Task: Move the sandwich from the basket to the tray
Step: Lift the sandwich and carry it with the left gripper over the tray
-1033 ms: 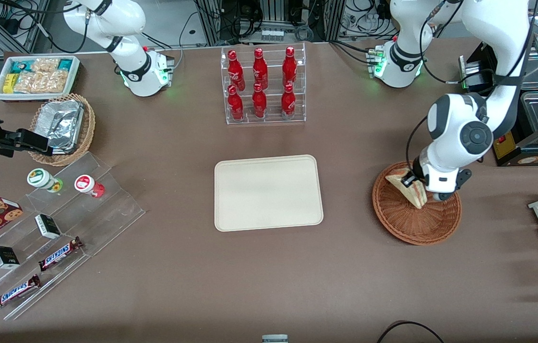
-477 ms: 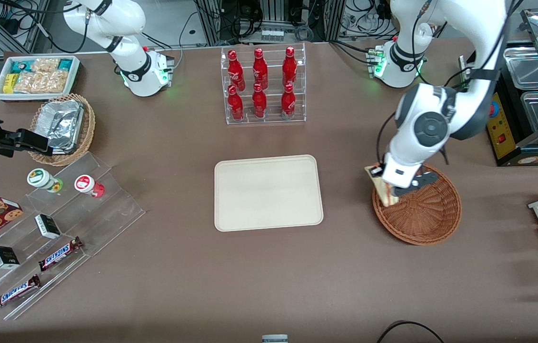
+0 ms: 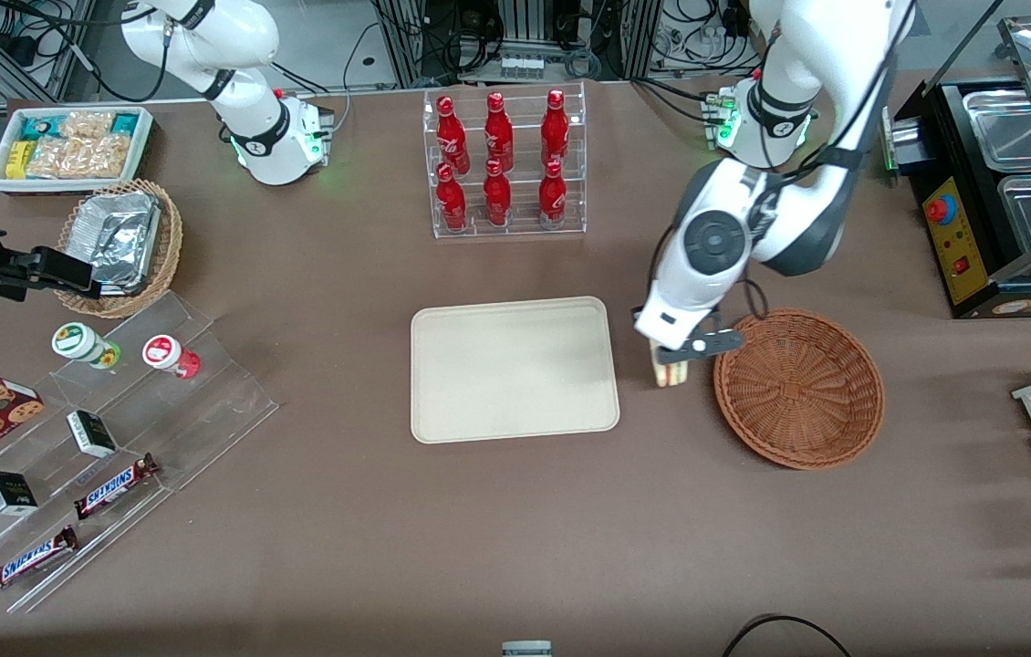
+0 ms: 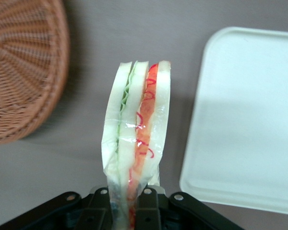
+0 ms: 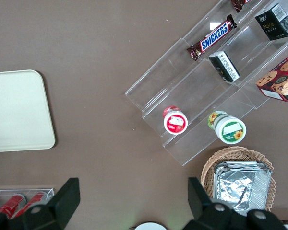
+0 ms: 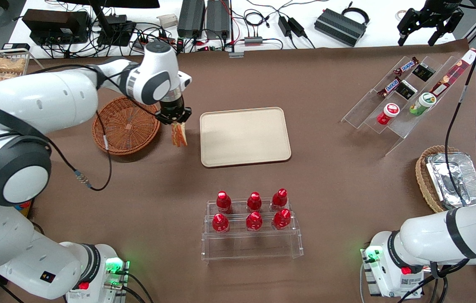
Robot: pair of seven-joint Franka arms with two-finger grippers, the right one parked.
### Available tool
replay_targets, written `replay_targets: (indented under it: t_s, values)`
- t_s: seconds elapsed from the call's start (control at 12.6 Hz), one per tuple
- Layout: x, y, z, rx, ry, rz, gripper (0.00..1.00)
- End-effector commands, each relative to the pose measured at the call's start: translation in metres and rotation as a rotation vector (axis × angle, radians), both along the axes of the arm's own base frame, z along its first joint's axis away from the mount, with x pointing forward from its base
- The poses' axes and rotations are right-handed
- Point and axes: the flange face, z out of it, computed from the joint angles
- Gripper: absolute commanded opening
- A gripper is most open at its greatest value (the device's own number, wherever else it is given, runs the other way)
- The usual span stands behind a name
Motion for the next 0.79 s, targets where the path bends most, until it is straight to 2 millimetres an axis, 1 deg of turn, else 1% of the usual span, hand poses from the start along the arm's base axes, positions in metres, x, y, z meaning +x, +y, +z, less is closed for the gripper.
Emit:
replay_targets:
  t_s: [0.0,0.08,0.16,0.24,0.32,0.56,0.64,0.72]
  values:
    - [0.011,-0.046,-0.004,-0.003,0.027,-0.047,0.0]
    - [0.01,-0.06,0.0,-0.013,0.041,-0.059,0.0]
    - [0.015,-0.069,0.0,-0.029,0.056,-0.051,0.0]
    - [0.014,-0.088,-0.003,-0.052,0.064,-0.052,0.0]
    - [0.016,-0.106,-0.008,-0.073,0.069,-0.049,0.0]
    - [0.021,-0.157,-0.033,-0.078,0.069,-0.009,0.0]
    - [0.021,-0.173,-0.043,-0.067,0.083,-0.006,0.0]
    - [0.026,-0.186,-0.048,-0.066,0.086,0.005,0.0]
